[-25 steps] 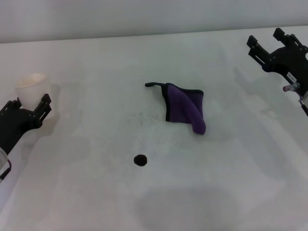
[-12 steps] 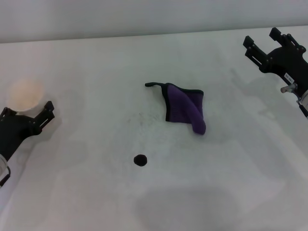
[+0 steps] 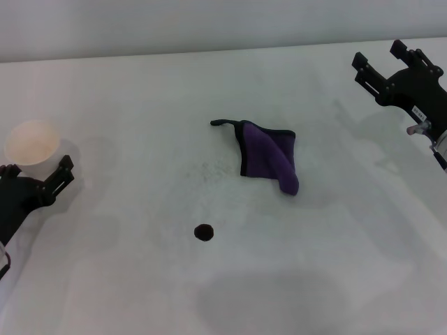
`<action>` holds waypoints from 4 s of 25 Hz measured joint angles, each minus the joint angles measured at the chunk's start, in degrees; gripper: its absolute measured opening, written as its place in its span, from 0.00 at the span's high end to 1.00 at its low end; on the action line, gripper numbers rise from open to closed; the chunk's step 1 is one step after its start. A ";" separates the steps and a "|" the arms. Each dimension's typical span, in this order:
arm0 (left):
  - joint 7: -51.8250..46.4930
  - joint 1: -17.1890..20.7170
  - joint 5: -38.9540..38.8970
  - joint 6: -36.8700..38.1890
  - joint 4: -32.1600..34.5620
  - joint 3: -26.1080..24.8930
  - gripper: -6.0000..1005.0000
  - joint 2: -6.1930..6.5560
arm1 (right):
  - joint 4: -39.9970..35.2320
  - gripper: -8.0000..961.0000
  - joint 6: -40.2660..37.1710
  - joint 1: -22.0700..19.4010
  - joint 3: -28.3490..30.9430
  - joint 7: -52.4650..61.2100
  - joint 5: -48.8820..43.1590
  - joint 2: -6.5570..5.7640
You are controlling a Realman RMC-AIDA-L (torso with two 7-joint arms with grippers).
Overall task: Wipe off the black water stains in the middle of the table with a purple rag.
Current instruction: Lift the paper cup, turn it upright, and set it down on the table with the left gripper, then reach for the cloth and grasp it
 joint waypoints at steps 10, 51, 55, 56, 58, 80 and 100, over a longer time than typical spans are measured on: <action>0.33 1.81 1.73 -2.18 0.05 0.01 0.11 -0.02 | 0.00 0.15 -0.15 0.91 0.00 0.00 0.03 0.00; 3.89 8.02 2.31 -16.55 -7.73 -5.41 0.11 -0.11 | 0.00 0.15 -2.07 3.37 -2.05 0.00 0.01 -0.05; 3.81 8.63 2.47 -19.43 -10.11 -11.49 0.11 -0.02 | 0.00 0.15 -3.34 3.98 -5.26 0.00 -0.01 -0.17; 3.81 8.81 2.46 -20.05 -10.34 -12.52 0.11 0.06 | 0.00 0.15 -3.41 4.08 -6.14 0.00 -0.02 -0.21; 3.80 9.10 2.38 -20.88 -10.27 -13.15 0.11 0.23 | 0.00 0.15 -3.56 4.15 -7.16 0.65 -0.03 -0.21; 4.66 8.74 1.14 -23.43 -2.90 -19.02 0.11 0.63 | 6.89 0.15 -9.03 13.39 -14.82 38.93 -21.49 -6.28; 3.87 6.60 -0.31 -20.20 -3.03 -19.18 0.11 0.68 | 53.37 0.15 -7.59 12.13 4.13 108.37 -116.09 -1.82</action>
